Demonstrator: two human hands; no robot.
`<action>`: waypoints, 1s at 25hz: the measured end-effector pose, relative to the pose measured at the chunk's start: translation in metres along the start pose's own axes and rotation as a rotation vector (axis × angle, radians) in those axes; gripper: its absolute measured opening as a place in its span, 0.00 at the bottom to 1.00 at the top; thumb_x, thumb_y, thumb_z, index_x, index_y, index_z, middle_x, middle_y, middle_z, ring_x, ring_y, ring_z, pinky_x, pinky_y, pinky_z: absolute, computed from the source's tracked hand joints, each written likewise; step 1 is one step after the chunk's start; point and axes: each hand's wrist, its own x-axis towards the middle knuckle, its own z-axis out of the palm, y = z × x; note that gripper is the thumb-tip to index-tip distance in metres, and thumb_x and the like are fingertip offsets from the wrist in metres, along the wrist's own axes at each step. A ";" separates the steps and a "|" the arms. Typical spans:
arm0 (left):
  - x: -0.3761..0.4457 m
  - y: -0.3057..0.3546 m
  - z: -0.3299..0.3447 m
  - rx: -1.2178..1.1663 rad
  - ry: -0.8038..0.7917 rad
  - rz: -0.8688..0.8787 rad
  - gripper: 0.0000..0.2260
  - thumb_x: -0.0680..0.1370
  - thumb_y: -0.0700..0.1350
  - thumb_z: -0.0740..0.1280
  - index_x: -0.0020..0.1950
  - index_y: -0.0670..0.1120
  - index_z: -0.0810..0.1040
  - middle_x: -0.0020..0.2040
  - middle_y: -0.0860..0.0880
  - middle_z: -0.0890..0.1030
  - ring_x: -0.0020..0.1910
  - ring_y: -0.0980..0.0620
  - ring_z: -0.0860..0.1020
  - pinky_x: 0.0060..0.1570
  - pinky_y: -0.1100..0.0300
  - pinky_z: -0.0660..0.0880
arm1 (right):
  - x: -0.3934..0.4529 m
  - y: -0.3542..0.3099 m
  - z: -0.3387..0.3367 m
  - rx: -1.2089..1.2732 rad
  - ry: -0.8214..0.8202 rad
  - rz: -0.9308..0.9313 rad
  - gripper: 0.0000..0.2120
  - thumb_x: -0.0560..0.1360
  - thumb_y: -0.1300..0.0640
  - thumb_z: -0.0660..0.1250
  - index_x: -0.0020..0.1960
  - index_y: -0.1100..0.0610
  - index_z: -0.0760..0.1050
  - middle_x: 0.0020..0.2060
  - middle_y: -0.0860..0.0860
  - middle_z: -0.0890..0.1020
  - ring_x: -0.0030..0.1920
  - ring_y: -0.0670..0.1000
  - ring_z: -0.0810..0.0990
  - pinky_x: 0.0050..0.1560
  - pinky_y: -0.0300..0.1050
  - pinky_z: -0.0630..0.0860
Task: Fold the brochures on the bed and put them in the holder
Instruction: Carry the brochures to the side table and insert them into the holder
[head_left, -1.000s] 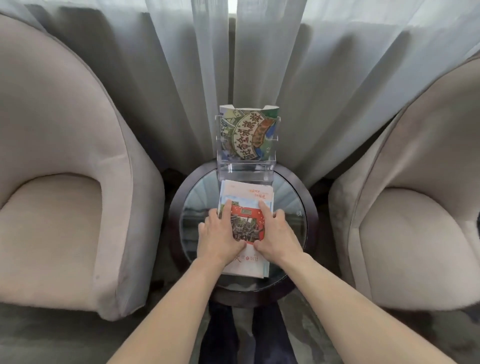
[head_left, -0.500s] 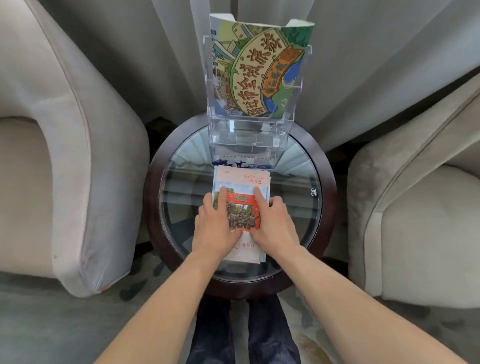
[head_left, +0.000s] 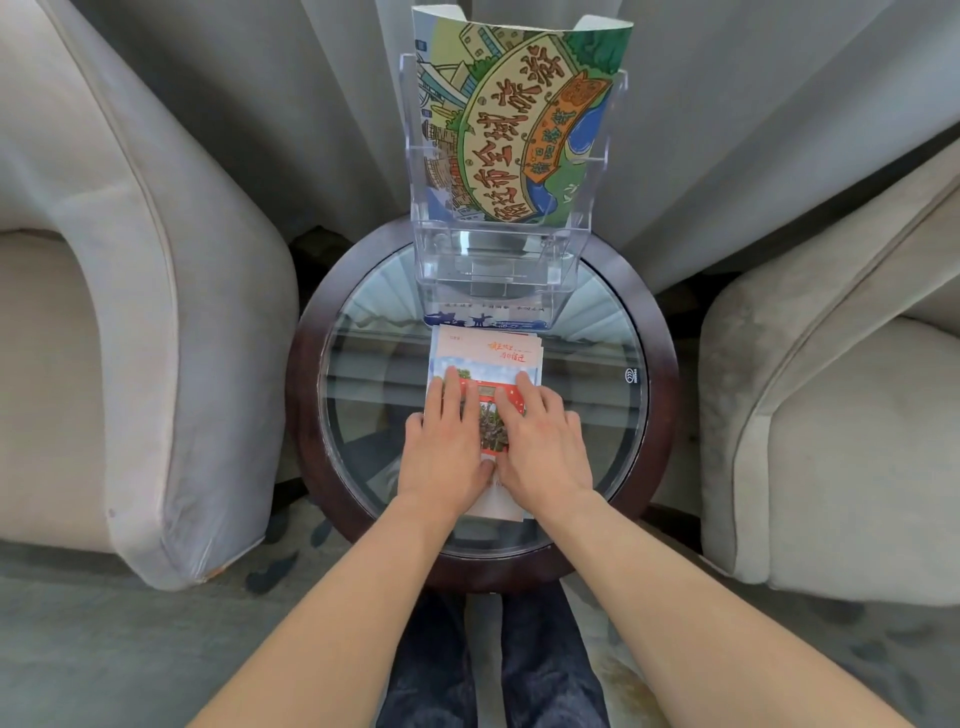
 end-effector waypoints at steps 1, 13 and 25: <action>0.000 0.000 -0.004 -0.027 -0.013 -0.001 0.42 0.76 0.58 0.67 0.81 0.45 0.49 0.81 0.41 0.44 0.80 0.43 0.46 0.70 0.47 0.65 | -0.001 0.000 -0.001 0.010 -0.005 0.007 0.35 0.72 0.53 0.72 0.76 0.51 0.62 0.78 0.54 0.58 0.73 0.58 0.62 0.64 0.54 0.68; -0.013 -0.006 -0.028 -0.858 0.080 -0.376 0.17 0.74 0.45 0.69 0.62 0.52 0.72 0.57 0.50 0.77 0.59 0.49 0.74 0.57 0.47 0.75 | 0.002 -0.017 -0.004 0.672 0.020 0.535 0.15 0.73 0.55 0.71 0.59 0.54 0.75 0.53 0.51 0.70 0.52 0.56 0.78 0.46 0.47 0.73; -0.004 -0.010 -0.033 -0.860 0.101 -0.541 0.12 0.79 0.44 0.65 0.62 0.48 0.76 0.58 0.49 0.75 0.54 0.51 0.76 0.54 0.54 0.73 | 0.007 -0.014 -0.006 0.795 0.015 0.605 0.23 0.72 0.55 0.74 0.63 0.54 0.72 0.58 0.52 0.73 0.56 0.54 0.77 0.57 0.54 0.77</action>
